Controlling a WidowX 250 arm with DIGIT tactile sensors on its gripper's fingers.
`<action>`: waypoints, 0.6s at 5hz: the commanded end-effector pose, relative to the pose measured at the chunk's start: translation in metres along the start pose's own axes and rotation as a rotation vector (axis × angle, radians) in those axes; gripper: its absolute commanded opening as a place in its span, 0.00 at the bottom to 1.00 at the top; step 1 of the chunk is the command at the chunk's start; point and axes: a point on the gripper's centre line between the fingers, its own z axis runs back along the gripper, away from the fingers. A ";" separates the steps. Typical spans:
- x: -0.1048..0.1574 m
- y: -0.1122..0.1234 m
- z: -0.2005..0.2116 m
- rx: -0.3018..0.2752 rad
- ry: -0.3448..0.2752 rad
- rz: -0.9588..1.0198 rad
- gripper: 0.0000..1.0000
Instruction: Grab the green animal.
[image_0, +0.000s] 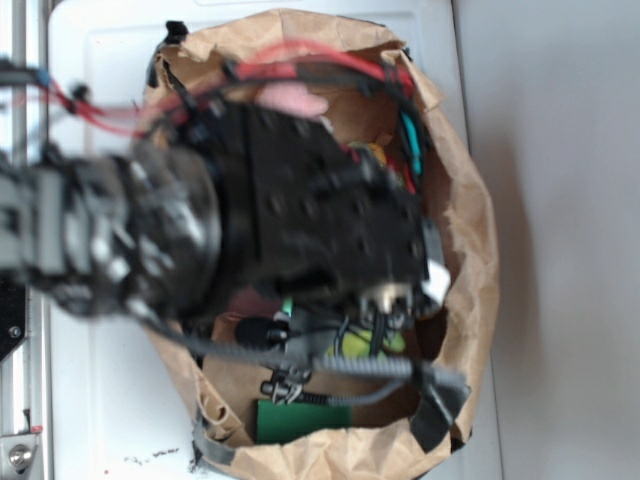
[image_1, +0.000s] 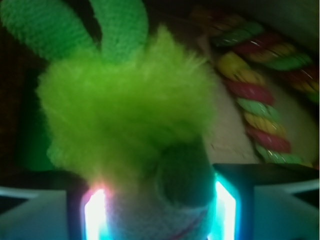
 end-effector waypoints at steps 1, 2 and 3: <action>0.005 0.008 0.054 0.090 -0.142 0.154 0.00; 0.002 0.007 0.069 0.095 -0.128 0.219 0.00; -0.005 0.007 0.084 0.114 -0.113 0.303 0.00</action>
